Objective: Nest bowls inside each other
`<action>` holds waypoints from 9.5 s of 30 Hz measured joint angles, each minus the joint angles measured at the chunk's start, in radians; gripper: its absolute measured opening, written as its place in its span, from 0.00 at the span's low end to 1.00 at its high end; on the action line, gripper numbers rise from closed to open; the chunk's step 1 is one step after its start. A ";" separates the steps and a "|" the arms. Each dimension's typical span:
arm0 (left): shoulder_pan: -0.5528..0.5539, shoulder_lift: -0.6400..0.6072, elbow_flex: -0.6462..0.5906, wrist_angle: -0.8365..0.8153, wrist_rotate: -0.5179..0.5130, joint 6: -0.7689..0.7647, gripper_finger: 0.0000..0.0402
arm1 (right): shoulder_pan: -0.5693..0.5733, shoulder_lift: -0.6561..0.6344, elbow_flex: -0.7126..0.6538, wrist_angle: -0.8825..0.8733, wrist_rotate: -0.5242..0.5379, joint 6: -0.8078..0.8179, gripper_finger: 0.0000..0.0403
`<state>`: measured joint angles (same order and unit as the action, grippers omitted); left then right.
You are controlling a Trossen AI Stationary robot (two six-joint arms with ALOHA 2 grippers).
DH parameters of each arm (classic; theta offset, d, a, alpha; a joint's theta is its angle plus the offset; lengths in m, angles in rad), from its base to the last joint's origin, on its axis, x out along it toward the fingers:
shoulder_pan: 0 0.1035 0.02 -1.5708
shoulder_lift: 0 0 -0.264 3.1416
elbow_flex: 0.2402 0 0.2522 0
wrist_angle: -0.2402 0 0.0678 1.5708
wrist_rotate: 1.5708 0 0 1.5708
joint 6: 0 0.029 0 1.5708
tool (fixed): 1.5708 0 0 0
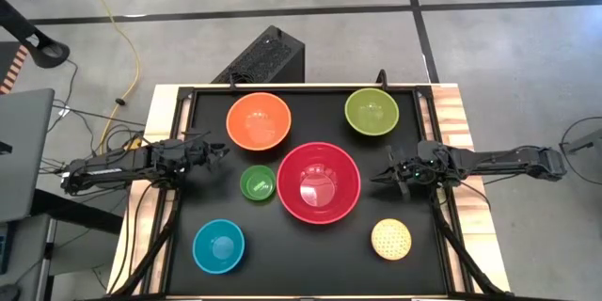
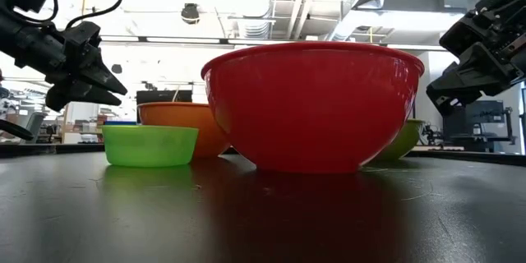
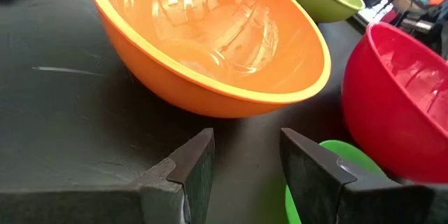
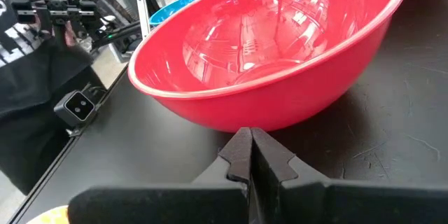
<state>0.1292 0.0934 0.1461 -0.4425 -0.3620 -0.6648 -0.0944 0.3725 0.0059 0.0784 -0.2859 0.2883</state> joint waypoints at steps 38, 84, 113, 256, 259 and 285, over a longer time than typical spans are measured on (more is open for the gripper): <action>0.059 0.303 0.398 0.057 -0.027 0.122 0.38 | -0.016 0.000 0.020 0.623 0.409 0.597 0.07; 0.768 0.883 0.801 -0.407 0.301 0.391 0.38 | -0.260 1.686 1.875 -0.718 0.406 0.201 0.62; 0.768 0.796 0.800 -0.462 0.298 0.437 0.38 | -0.318 1.784 1.919 -0.730 0.390 0.251 0.67; 0.505 0.595 0.426 -0.015 0.331 0.083 0.38 | -0.584 0.902 1.116 -1.097 0.498 0.404 0.55; 0.505 0.595 0.426 -0.015 0.331 0.075 0.38 | -0.691 0.925 1.115 -1.095 0.480 0.312 0.57; 0.505 0.595 0.426 -0.016 0.331 0.028 0.38 | -0.891 1.057 0.905 -0.905 0.318 0.089 0.35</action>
<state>0.6342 0.6884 0.5720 -0.4587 -0.0315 -0.6373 -0.9852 1.4292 0.9113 -0.8267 0.0326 0.3774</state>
